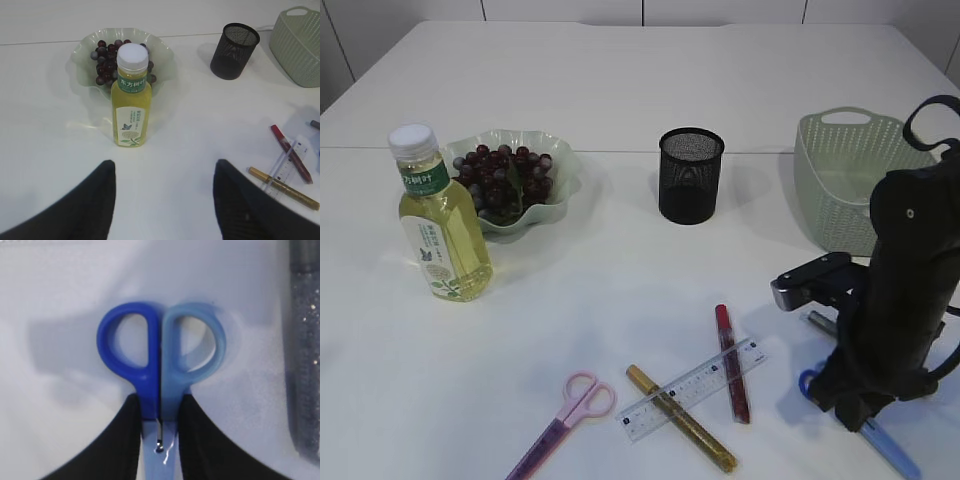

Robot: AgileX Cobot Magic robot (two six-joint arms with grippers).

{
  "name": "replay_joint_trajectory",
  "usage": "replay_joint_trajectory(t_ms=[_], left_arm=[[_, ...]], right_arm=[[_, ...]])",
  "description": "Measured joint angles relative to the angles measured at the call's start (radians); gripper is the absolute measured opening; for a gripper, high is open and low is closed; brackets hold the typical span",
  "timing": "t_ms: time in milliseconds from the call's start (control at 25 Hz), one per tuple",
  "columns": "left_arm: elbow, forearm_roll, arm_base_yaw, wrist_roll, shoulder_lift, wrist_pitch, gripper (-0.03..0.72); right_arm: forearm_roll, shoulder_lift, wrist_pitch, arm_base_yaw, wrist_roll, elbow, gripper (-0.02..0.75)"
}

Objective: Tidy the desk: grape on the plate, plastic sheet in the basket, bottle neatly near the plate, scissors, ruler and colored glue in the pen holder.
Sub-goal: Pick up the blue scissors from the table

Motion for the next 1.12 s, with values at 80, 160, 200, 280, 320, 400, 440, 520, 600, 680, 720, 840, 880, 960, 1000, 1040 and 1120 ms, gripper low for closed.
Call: replay_joint_trajectory(t_ms=[80, 160, 200, 280, 320, 400, 440, 520, 600, 680, 720, 840, 880, 960, 1000, 1040, 1120], left_arm=[[0.000, 0.000, 0.000, 0.000, 0.000, 0.000, 0.447], [0.000, 0.000, 0.000, 0.000, 0.000, 0.000, 0.442], [0.000, 0.000, 0.000, 0.000, 0.000, 0.000, 0.438], [0.000, 0.000, 0.000, 0.000, 0.000, 0.000, 0.435], [0.000, 0.000, 0.000, 0.000, 0.000, 0.000, 0.435], [0.000, 0.000, 0.000, 0.000, 0.000, 0.000, 0.434], [0.000, 0.000, 0.000, 0.000, 0.000, 0.000, 0.434], [0.000, 0.000, 0.000, 0.000, 0.000, 0.000, 0.433], [0.000, 0.000, 0.000, 0.000, 0.000, 0.000, 0.433], [0.000, 0.000, 0.000, 0.000, 0.000, 0.000, 0.433], [0.000, 0.000, 0.000, 0.000, 0.000, 0.000, 0.433], [0.000, 0.000, 0.000, 0.000, 0.000, 0.000, 0.432], [0.000, 0.000, 0.000, 0.000, 0.000, 0.000, 0.431], [0.000, 0.000, 0.000, 0.000, 0.000, 0.000, 0.428], [0.000, 0.000, 0.000, 0.000, 0.000, -0.001, 0.427], [0.000, 0.000, 0.000, 0.000, 0.000, -0.001, 0.426], [0.000, 0.000, 0.000, 0.000, 0.000, -0.001, 0.426]], right_arm=[[0.003, 0.002, 0.028, 0.000, 0.000, -0.005, 0.191], [0.006, 0.004, 0.064, 0.000, 0.002, -0.018, 0.191], [0.008, 0.004, 0.083, 0.000, 0.013, -0.026, 0.191], [0.014, 0.004, 0.100, 0.000, 0.029, -0.036, 0.191], [0.019, 0.004, 0.109, 0.000, 0.033, -0.038, 0.191], [0.023, 0.004, 0.125, 0.000, 0.035, -0.040, 0.191], [0.025, 0.004, 0.130, 0.000, 0.038, -0.040, 0.191], [0.032, 0.004, 0.139, 0.000, 0.044, -0.040, 0.190], [0.038, 0.004, 0.146, 0.000, 0.053, -0.040, 0.189], [0.040, -0.001, 0.147, -0.002, 0.068, -0.040, 0.188], [0.042, -0.008, 0.147, -0.002, 0.076, -0.040, 0.188], [0.044, -0.056, 0.134, -0.002, 0.085, -0.016, 0.188], [0.044, -0.073, 0.127, -0.002, 0.087, -0.008, 0.188], [0.044, -0.107, 0.117, -0.002, 0.091, 0.003, 0.188], [0.044, -0.121, 0.115, -0.002, 0.091, 0.005, 0.188], [0.044, -0.134, 0.113, -0.002, 0.093, 0.006, 0.188], [0.045, -0.161, 0.096, -0.002, 0.095, 0.006, 0.188]])
